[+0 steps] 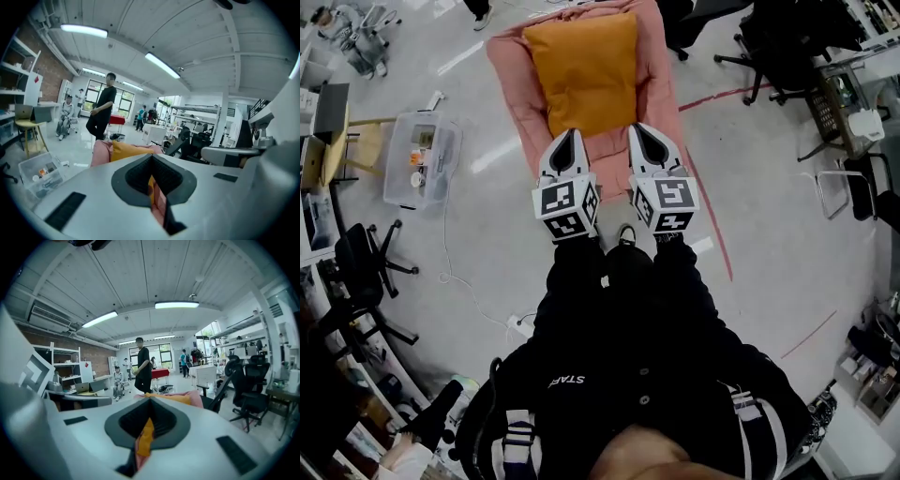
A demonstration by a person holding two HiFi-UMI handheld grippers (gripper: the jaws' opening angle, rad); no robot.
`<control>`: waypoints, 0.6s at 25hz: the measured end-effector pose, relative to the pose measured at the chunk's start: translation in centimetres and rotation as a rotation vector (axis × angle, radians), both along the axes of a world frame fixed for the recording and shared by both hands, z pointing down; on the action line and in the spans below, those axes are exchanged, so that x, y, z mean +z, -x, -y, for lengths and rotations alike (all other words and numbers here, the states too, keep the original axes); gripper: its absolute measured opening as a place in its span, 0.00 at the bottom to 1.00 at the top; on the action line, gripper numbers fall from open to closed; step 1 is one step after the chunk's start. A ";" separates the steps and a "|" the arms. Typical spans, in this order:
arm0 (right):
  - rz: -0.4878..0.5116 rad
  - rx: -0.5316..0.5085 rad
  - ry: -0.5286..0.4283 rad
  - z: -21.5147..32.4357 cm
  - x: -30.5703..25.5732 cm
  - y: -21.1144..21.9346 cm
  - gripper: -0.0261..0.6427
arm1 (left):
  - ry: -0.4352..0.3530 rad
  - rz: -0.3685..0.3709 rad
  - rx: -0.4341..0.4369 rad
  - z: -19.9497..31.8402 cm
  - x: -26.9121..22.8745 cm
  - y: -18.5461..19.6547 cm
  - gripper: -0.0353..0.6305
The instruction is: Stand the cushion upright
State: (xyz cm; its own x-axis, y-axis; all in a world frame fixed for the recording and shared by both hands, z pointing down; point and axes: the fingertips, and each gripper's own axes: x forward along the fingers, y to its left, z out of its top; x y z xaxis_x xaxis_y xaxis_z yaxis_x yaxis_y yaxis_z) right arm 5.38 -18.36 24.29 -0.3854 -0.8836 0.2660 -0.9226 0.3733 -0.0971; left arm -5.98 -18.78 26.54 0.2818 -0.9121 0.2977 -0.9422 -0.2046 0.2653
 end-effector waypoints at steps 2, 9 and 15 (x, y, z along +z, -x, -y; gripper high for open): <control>0.001 -0.004 -0.022 -0.7 -1.2 -0.1 0.06 | -0.021 0.030 0.008 -0.6 -1.2 0.1 0.05; -0.005 -0.029 -0.090 -3.1 -5.8 0.2 0.06 | -0.097 0.034 0.055 -2.2 -6.6 -0.5 0.05; -0.008 -0.043 -0.169 -3.3 -9.3 -0.2 0.06 | -0.155 0.040 0.093 -2.4 -9.8 -2.8 0.05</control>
